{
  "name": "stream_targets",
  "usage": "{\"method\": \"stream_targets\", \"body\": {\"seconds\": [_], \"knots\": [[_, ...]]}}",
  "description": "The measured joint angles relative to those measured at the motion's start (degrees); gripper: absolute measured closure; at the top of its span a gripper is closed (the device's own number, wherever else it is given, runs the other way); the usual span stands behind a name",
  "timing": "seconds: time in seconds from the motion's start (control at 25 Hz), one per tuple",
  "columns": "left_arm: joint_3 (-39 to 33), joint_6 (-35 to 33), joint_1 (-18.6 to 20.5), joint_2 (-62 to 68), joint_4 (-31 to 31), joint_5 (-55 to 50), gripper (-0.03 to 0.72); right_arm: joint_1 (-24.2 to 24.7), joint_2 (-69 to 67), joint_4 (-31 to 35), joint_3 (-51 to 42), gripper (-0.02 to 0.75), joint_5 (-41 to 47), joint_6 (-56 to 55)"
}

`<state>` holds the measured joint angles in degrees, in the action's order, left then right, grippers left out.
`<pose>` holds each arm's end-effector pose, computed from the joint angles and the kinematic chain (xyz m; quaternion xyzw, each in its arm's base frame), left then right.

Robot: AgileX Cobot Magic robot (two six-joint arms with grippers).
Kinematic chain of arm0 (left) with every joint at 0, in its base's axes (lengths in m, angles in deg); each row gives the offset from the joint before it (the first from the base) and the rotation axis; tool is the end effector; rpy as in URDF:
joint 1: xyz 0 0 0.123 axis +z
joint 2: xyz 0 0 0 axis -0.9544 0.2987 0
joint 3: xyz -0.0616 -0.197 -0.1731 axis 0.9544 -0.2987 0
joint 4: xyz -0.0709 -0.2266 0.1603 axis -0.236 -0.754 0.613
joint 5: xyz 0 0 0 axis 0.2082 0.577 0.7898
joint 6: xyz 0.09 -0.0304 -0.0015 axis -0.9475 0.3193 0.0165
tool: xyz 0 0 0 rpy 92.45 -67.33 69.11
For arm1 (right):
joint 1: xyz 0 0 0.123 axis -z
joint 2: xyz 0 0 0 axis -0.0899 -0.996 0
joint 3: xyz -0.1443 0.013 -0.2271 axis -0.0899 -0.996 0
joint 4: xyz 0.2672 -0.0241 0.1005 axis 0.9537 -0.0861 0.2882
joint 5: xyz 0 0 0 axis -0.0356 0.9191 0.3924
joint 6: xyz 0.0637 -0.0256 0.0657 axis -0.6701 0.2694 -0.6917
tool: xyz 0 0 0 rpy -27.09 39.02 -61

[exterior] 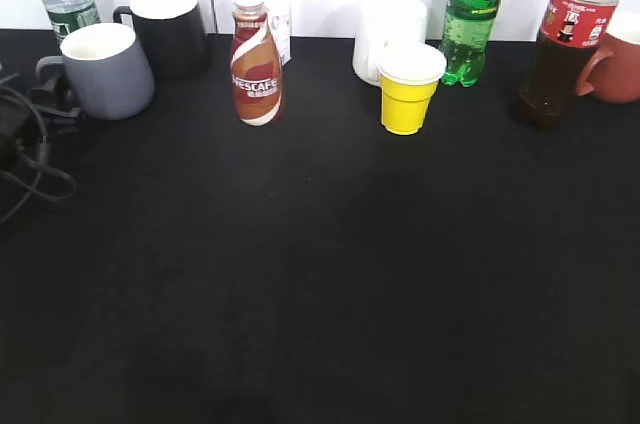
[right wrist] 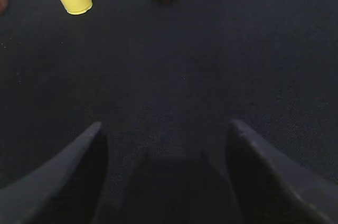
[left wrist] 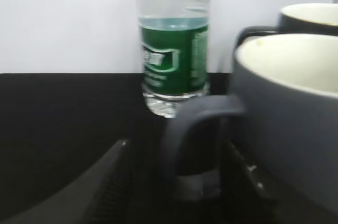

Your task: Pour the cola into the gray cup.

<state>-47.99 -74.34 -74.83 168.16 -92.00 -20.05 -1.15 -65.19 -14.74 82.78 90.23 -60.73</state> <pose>0.3582 -0.0084 0.0578 -0.0164 0.7338 -0.0022 0.6792 0.0445 0.0104 0.2962 0.0154 0.8422 0.0565 0.5360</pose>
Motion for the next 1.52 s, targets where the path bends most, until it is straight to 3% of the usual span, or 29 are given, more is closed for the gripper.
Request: {"method": "stream_targets", "body": {"seconds": [0.12,0.36,0.8,0.88,1.0,1.04,1.24,1.4,1.52], "knots": [[0.0,0.0,2.9,0.0,1.7,0.0,0.279,0.0,0.0,0.0,0.0,0.206,0.0,0.0],[3.5,0.0,3.4,2.4,7.6,-0.1,0.279,0.0,0.0,0.0,0.0,0.206,0.0,0.0],[9.0,0.0,3.4,2.7,7.0,-5.5,0.281,0.0,0.0,-0.1,0.0,0.206,0.0,0.0],[9.1,0.0,3.4,3.2,7.0,-5.5,0.346,0.0,0.0,-0.1,0.0,0.206,0.0,0.0],[9.1,0.0,3.4,3.7,7.1,-5.3,0.612,0.0,0.0,0.0,0.0,0.206,0.0,0.0],[9.1,-0.5,3.4,3.9,6.8,-5.6,0.64,0.0,0.0,0.0,0.0,0.206,0.0,0.0],[9.1,-0.5,3.4,3.8,5.8,-6.1,0.64,0.0,0.0,0.5,0.0,0.206,0.0,0.0],[8.3,-0.5,3.4,-2.7,7.1,-17.1,0.64,0.0,0.0,0.6,0.0,0.206,0.0,0.0],[4.2,-0.5,3.4,-10.8,7.7,-19.5,0.64,0.0,0.0,0.6,0.3,0.206,-0.5,0.6]]}}
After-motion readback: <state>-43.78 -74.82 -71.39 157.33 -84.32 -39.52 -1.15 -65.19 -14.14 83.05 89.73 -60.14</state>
